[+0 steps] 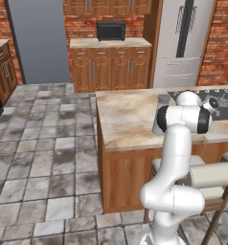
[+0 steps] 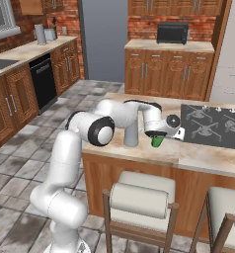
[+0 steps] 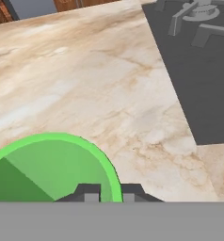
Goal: Place the pitcher and cup on the dining counter for serving.
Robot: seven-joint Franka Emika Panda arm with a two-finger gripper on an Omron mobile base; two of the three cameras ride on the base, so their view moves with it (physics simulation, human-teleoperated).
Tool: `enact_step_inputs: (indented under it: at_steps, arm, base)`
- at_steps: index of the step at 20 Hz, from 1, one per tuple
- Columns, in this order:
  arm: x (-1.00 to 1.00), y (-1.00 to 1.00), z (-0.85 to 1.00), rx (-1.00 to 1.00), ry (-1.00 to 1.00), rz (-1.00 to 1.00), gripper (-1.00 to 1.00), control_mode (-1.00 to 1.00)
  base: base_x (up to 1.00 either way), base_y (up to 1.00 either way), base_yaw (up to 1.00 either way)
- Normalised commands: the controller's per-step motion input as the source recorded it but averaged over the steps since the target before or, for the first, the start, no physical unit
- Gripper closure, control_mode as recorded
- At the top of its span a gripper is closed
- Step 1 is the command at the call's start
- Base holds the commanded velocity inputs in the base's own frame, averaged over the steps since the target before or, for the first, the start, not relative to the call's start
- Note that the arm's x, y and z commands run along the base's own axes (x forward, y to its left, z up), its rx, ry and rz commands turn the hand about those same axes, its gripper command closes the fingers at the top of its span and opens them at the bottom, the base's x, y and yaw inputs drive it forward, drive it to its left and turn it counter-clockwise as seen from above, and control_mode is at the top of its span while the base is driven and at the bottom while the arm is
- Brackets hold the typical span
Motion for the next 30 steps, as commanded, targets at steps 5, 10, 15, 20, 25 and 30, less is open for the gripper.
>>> enact_step_inputs:
  at_steps: [5, 10, 15, 20, 25, 30]
  arm:
    - [0.10, 0.00, -0.23, 0.00, 0.00, 0.00, -1.00, -1.00]
    - [-0.03, 0.03, 0.02, 0.00, 0.00, 0.00, -1.00, -1.00]
    - [-0.14, 0.18, 0.20, -0.04, 0.00, 0.00, -1.00, -1.00]
    - [-0.19, 0.24, 0.31, -0.06, 0.00, 0.00, -1.00, -1.00]
    - [-0.34, 0.05, 0.71, -0.04, -0.03, 0.00, -1.00, -1.00]
    - [-0.75, 0.02, 0.78, -0.04, -0.09, 0.00, -1.00, -1.00]
  base:
    - [0.00, 0.00, 0.00]
    - [0.00, 0.00, 0.00]
    - [0.00, 0.00, 0.00]
    - [0.00, 0.00, 0.00]
    - [0.00, 0.00, 0.00]
    - [0.00, 0.00, 0.00]
